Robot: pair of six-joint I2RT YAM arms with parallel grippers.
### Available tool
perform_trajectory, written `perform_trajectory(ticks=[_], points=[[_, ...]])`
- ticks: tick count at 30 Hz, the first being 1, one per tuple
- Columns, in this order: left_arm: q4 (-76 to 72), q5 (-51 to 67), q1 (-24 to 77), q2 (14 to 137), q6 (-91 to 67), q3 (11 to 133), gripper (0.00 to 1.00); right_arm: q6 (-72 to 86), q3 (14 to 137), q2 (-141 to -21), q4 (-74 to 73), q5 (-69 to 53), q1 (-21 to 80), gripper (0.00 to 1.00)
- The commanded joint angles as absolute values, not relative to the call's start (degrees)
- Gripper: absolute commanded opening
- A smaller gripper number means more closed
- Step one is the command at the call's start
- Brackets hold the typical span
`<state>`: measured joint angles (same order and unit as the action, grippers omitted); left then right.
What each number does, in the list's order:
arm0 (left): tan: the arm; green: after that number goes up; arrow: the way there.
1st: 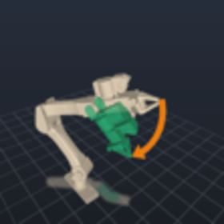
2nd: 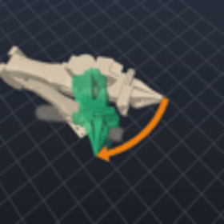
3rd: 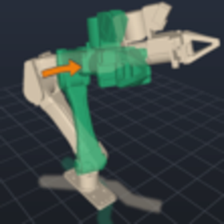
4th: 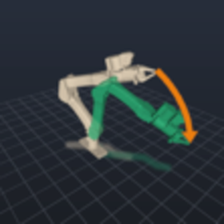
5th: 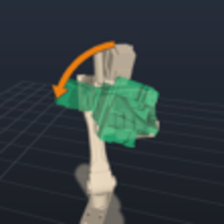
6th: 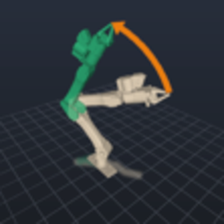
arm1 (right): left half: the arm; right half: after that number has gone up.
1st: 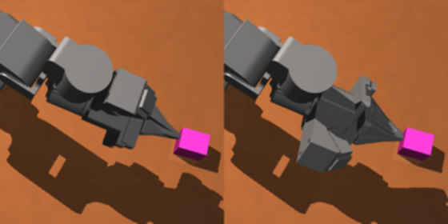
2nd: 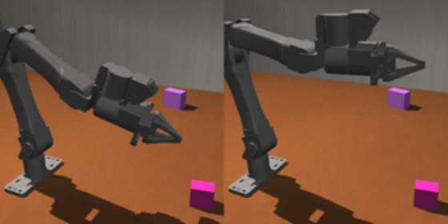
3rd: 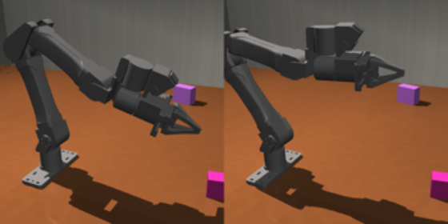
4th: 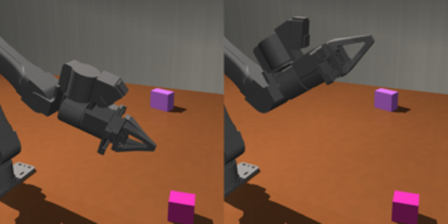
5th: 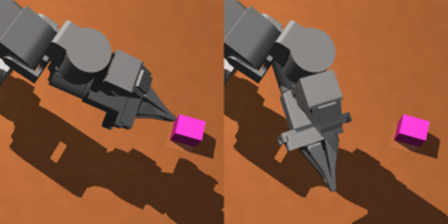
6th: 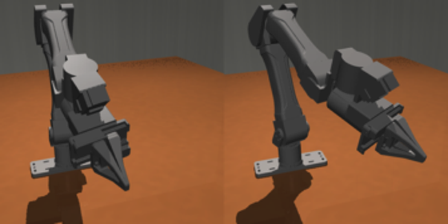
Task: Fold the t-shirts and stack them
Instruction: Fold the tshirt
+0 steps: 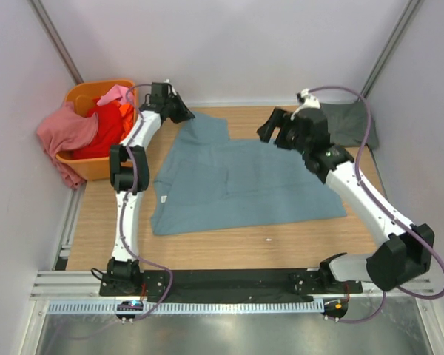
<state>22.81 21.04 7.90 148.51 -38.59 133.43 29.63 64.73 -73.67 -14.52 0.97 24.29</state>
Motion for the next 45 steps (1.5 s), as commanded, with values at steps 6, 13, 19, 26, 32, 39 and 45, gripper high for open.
perform_trajectory(ticks=[6, 13, 19, 26, 32, 39, 45], points=[[32.8, 19.3, 11.9, 125.1, -26.5, 120.4, 0.0, 24.0, 88.2, -91.2, -32.9, 0.7, 9.1, 0.85], [38.3, 5.0, 23.3, 105.4, -25.0, 96.3, 0.0, 21.4, 89.3, -95.4, -34.4, 3.4, 7.2, 0.86], [38.9, -1.6, 25.7, 93.7, -33.7, 72.2, 0.0, 21.5, 90.2, -101.4, -34.8, 3.9, 2.5, 0.86], [36.1, 0.4, 25.7, 92.5, -36.6, 61.7, 0.0, 21.8, 104.3, -113.8, -38.8, 6.6, 0.7, 0.84], [35.9, -1.2, 25.7, 91.1, -37.1, 60.4, 0.0, 22.1, 118.3, -126.0, -44.5, 9.4, 0.8, 0.84], [35.4, -0.6, 25.7, 92.8, -37.4, 60.5, 0.0, 24.3, 117.1, -129.0, -44.3, 10.6, -1.2, 0.81], [35.2, -0.3, 25.7, 94.3, -37.8, 60.2, 0.0, 25.0, 111.6, -128.7, -39.8, 9.7, -2.3, 0.78]])
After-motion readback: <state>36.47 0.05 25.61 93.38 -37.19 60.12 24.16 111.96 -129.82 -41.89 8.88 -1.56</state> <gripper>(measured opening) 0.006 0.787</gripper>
